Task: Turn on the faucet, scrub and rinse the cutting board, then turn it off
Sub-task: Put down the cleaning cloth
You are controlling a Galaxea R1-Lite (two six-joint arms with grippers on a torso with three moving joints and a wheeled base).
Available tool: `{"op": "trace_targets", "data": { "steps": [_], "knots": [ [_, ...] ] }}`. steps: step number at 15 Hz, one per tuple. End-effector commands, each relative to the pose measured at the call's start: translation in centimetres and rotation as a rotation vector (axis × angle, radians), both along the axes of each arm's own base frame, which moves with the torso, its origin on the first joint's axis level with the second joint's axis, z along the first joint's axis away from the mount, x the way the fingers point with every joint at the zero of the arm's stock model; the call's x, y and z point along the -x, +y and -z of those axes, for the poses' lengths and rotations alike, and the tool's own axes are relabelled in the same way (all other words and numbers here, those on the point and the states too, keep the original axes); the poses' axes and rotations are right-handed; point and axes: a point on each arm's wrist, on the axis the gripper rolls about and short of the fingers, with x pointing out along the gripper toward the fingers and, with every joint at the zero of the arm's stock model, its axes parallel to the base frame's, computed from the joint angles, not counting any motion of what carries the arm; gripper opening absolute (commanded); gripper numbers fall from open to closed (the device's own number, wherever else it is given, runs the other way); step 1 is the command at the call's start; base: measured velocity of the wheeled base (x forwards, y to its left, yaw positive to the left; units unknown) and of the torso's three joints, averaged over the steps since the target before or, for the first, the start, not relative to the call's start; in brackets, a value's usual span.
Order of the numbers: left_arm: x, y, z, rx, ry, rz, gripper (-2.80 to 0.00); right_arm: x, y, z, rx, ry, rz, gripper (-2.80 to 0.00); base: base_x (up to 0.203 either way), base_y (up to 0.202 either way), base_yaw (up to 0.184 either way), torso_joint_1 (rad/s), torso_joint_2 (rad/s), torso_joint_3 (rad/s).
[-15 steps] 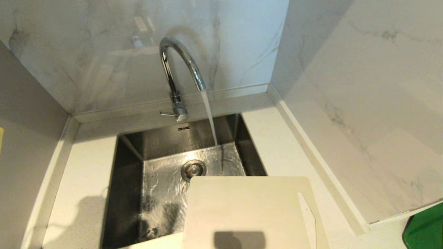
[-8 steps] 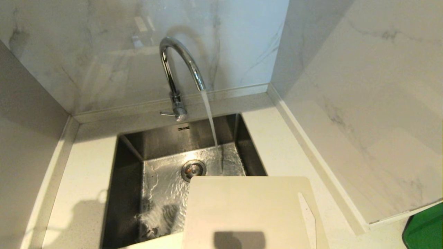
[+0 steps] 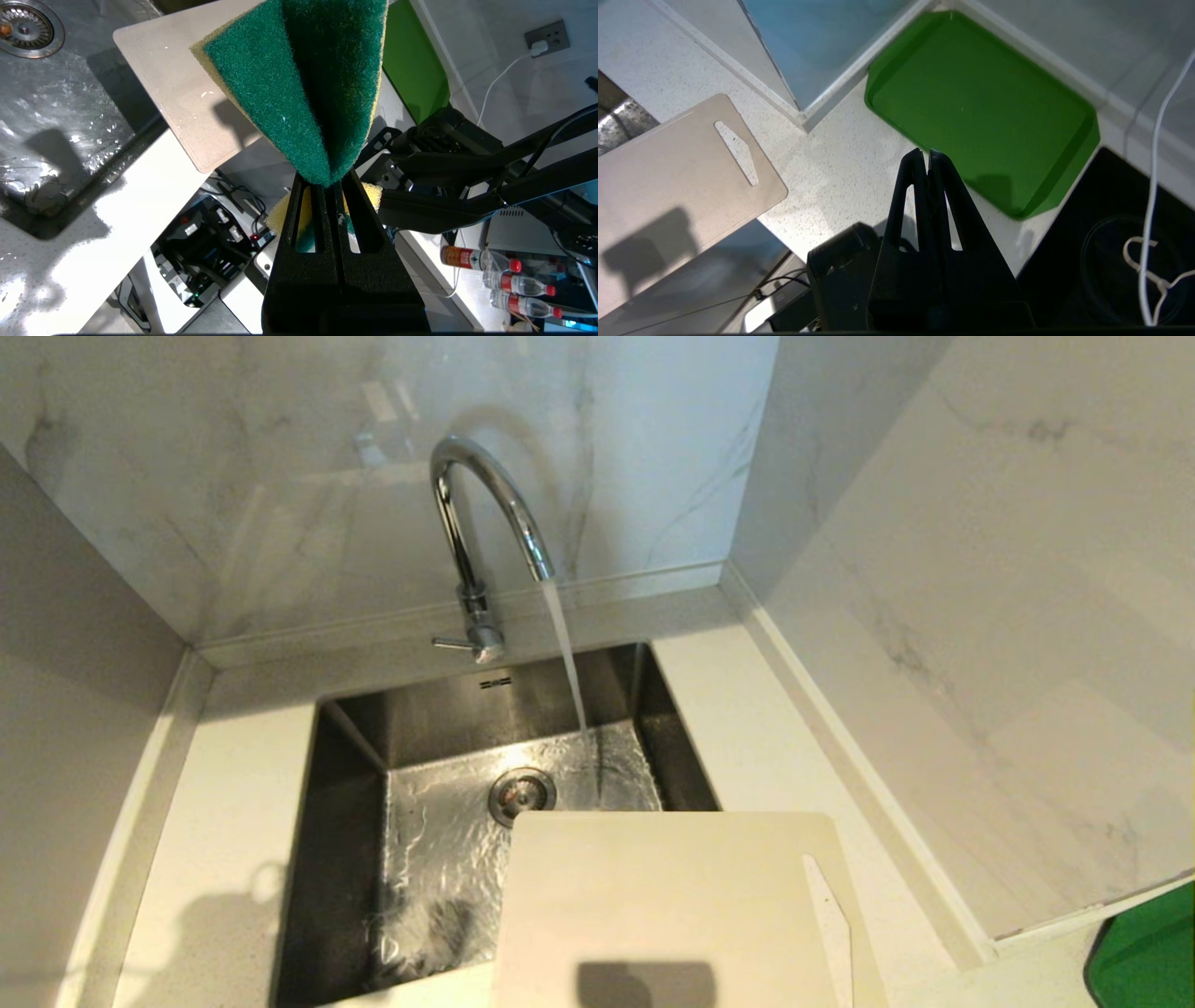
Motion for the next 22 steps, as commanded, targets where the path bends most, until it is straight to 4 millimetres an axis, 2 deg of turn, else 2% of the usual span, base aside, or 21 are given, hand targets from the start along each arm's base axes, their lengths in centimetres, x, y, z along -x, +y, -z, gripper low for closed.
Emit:
{"op": "trace_targets", "data": {
  "steps": [1,4,5,8,12,16,19,22],
  "knots": [
    [0.0,0.0,0.0,-0.003,-0.002,0.003,-2.80,0.0,0.1,1.4,-0.012,0.025,-0.008,-2.80,0.000,0.000,0.000,0.000,0.00,0.000],
    [0.1,0.0,-0.1,-0.020,-0.024,0.006,-2.80,-1.5,-1.7,2.0,0.078,0.052,-0.124,-2.80,0.000,0.000,0.000,0.000,0.00,0.000],
    [0.0,0.0,0.1,-0.024,-0.015,0.006,-2.80,-1.9,-1.9,3.0,0.091,0.052,-0.134,-2.80,0.000,0.000,0.000,0.000,0.00,0.000],
    [-0.6,-0.3,0.1,-0.029,-0.003,0.008,-2.80,-2.6,-2.0,8.0,0.170,0.001,-0.147,-2.80,0.000,0.000,0.000,0.000,0.00,0.000],
    [-0.8,-0.4,0.3,-0.031,0.004,0.010,-2.80,-4.8,-1.9,8.9,0.220,-0.008,-0.225,-2.80,0.000,0.000,0.000,0.000,0.00,0.000],
    [-0.9,-0.4,0.5,-0.038,0.012,0.007,-2.80,-9.5,-1.6,9.9,0.251,-0.079,-0.345,-2.80,0.000,0.000,0.000,0.000,0.00,0.000],
    [-0.9,-0.4,0.7,-0.043,0.020,0.006,-2.80,-13.6,-1.5,12.3,0.309,-0.111,-0.391,-2.80,0.000,0.000,0.000,0.000,0.00,0.000],
    [-0.7,-0.3,1.0,-0.048,0.027,0.003,-2.80,-16.5,-1.3,15.2,0.390,-0.140,-0.436,-2.80,0.000,0.000,0.000,0.000,0.00,0.000]
  ]
}}
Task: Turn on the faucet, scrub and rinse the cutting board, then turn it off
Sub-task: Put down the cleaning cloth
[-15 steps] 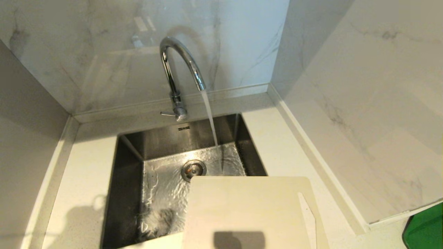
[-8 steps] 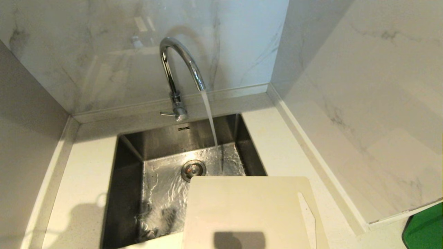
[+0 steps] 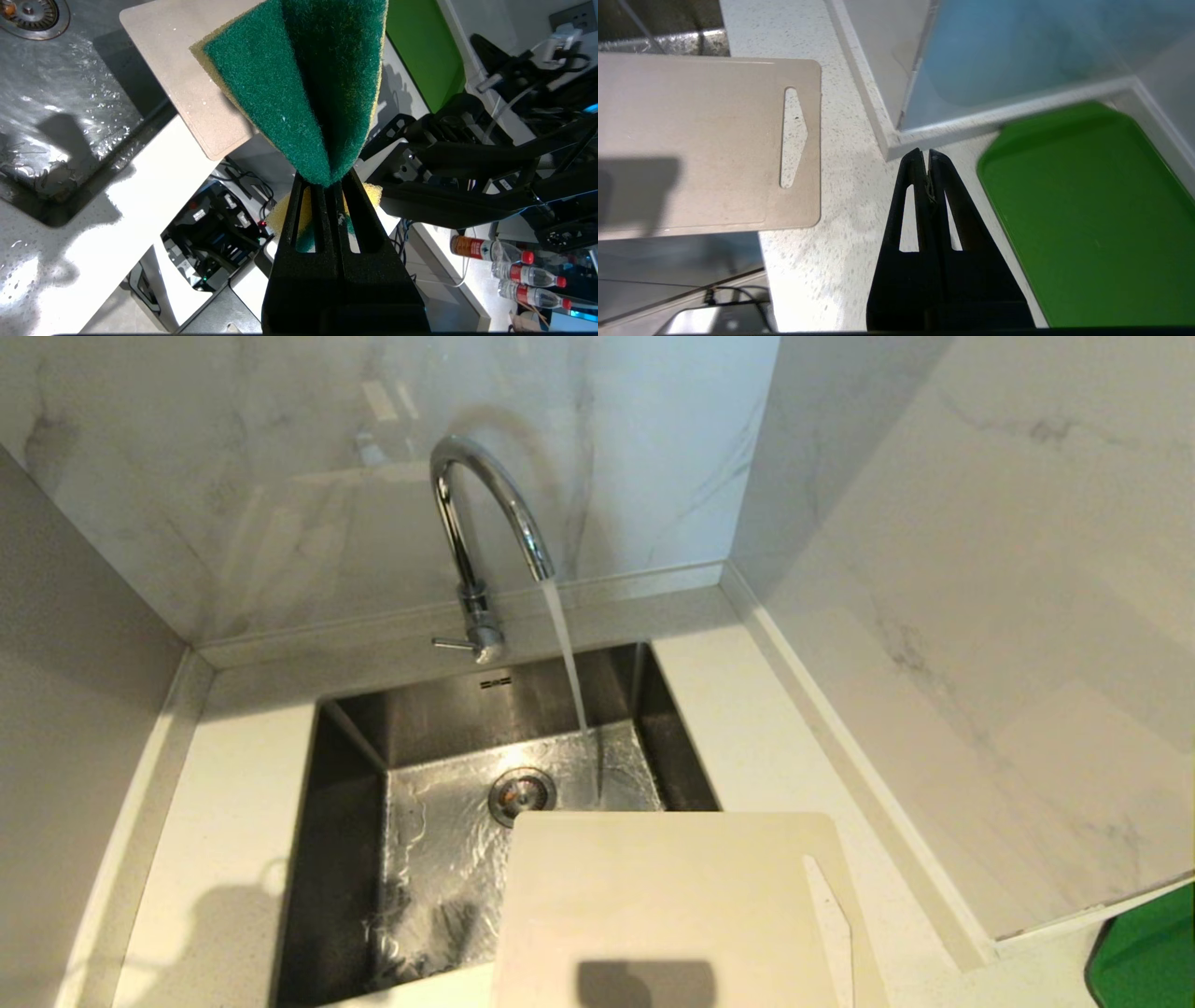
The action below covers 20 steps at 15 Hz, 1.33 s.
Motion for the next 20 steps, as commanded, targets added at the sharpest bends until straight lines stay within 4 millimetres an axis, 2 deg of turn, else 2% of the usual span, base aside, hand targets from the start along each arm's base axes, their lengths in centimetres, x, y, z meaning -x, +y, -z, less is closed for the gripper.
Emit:
{"op": "trace_targets", "data": {
  "steps": [1,3,6,14,20],
  "knots": [
    [0.1,0.1,0.1,-0.001,0.004,-0.001,-2.80,-2.0,0.0,2.4,0.035,-0.051,-0.017,-2.80,0.000,0.000,0.000,0.000,0.00,0.000],
    [0.1,0.0,0.1,-0.004,0.010,-0.001,-2.80,-2.8,0.2,3.2,0.027,-0.126,-0.098,-2.80,0.000,0.000,0.000,0.000,0.00,0.000],
    [-0.3,-0.1,0.1,-0.008,0.015,0.000,-2.80,-2.9,0.4,4.3,-0.116,-0.046,-0.156,-2.80,0.000,0.000,0.000,0.000,0.00,0.000],
    [-0.7,-0.3,0.4,-0.045,-0.010,-0.007,-2.80,-2.9,0.4,4.4,-0.128,-0.037,-0.154,-2.80,0.000,0.000,0.000,0.000,0.00,0.000],
    [-2.4,-1.1,-0.5,-0.055,-0.055,0.015,-2.80,-2.9,0.4,4.4,-0.127,-0.037,-0.154,-2.80,0.000,0.000,0.000,0.000,0.00,0.000]
  ]
}}
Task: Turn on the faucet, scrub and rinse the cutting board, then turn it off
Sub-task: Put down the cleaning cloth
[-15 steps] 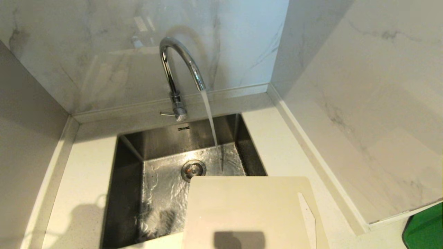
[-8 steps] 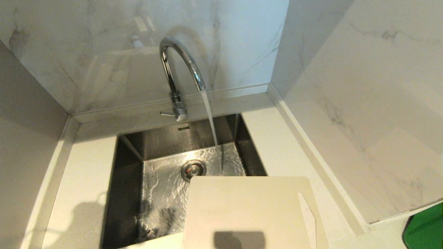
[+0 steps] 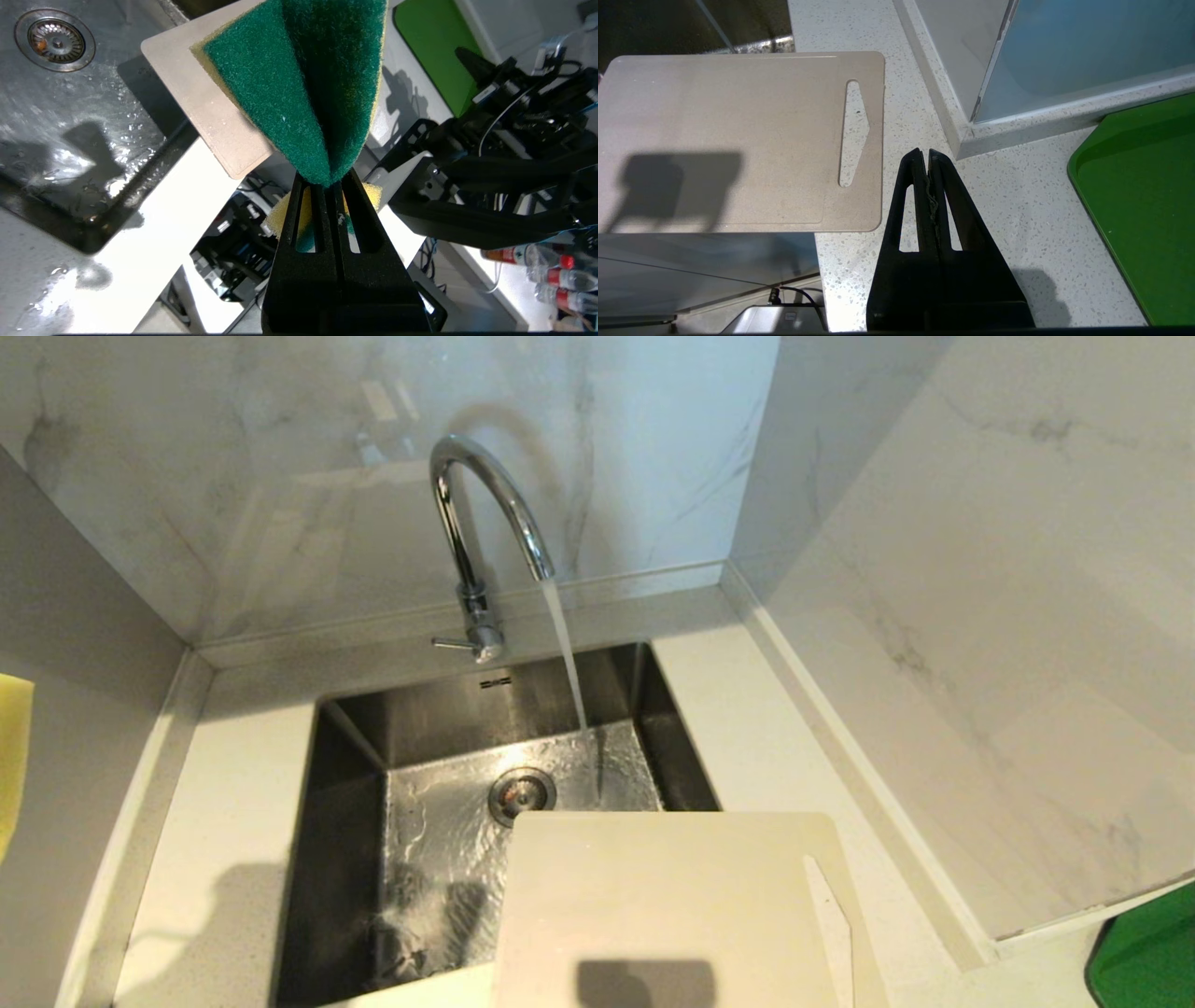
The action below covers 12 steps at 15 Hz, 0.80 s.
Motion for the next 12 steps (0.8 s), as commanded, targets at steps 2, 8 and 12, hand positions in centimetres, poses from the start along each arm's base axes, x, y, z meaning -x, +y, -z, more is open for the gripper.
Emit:
{"op": "trace_targets", "data": {
  "steps": [2,8,12],
  "knots": [
    [-0.1,0.0,0.0,-0.086,0.006,0.007,-2.80,0.0,0.0,0.0,0.000,0.000,0.000,-2.80,0.000,0.000,0.000,0.000,0.00,0.000],
    [2.4,1.1,1.0,-0.177,0.106,0.041,-2.80,0.0,0.0,0.0,0.000,0.000,0.000,-2.80,0.000,0.000,0.000,0.000,0.00,0.000],
    [2.1,1.0,1.0,-0.189,0.114,0.034,-2.80,0.0,0.0,0.0,0.000,0.001,0.000,-2.80,0.000,0.000,0.000,0.000,0.00,0.000]
  ]
}}
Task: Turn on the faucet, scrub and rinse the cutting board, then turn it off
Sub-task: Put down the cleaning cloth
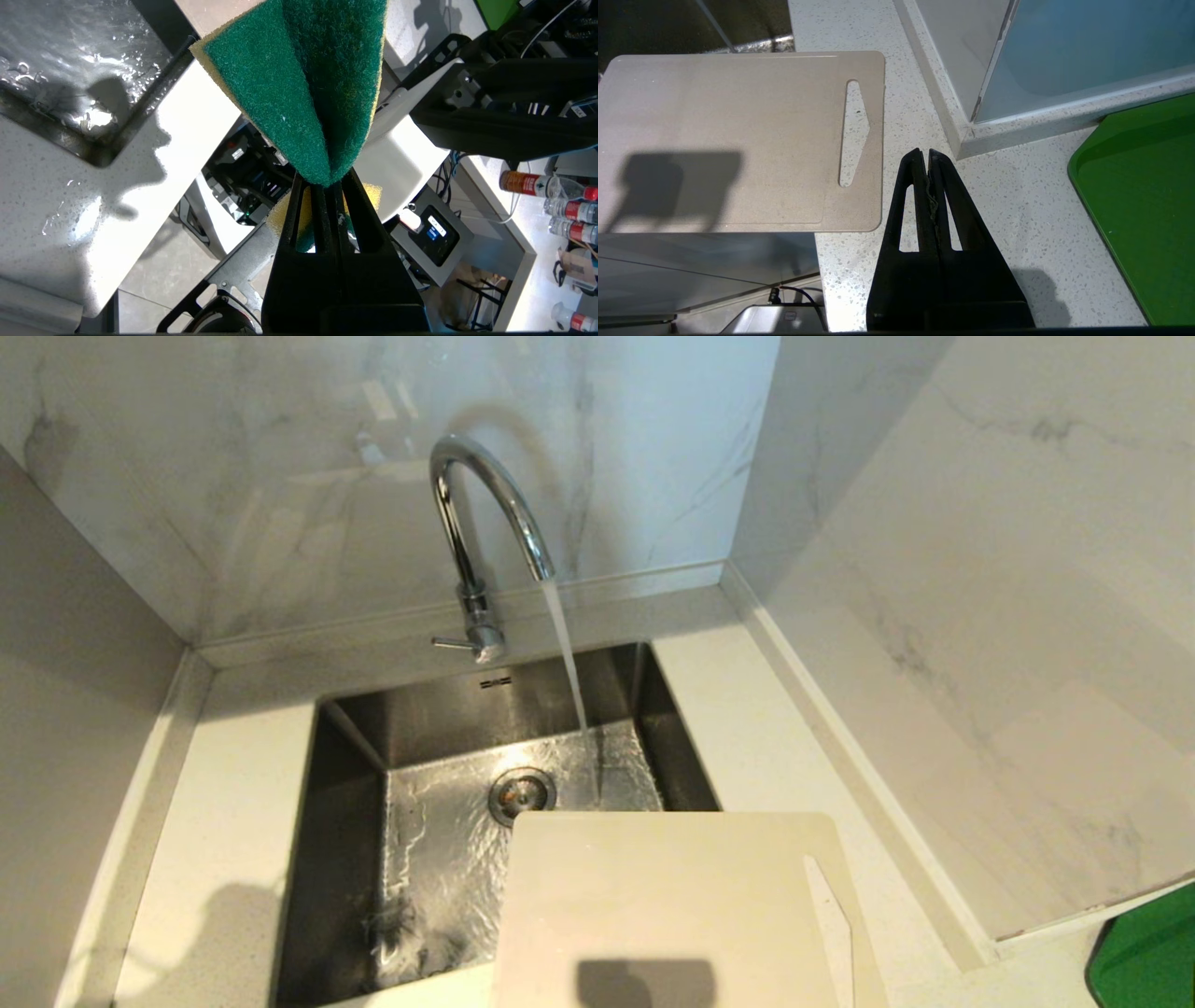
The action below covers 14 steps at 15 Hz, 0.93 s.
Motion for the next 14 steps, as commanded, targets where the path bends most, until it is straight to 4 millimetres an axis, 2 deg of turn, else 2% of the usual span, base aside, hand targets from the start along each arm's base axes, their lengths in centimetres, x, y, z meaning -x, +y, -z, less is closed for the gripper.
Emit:
{"op": "trace_targets", "data": {
  "steps": [1,7,14],
  "knots": [
    [-0.2,-0.1,-0.3,0.005,-0.003,0.003,-2.80,0.0,0.0,0.0,0.000,-0.001,-0.001,-2.80,0.000,0.000,0.000,0.000,0.00,0.000],
    [-0.2,-0.1,-1.6,0.046,-0.049,-0.025,-2.80,0.0,0.0,0.0,0.000,-0.001,-0.001,-2.80,0.000,0.000,0.000,0.000,0.00,0.000],
    [-0.8,0.1,-1.8,-0.008,-0.098,-0.226,-2.80,0.0,0.0,0.0,0.000,-0.001,-0.001,-2.80,0.000,0.000,0.000,0.000,0.00,0.000]
  ]
}}
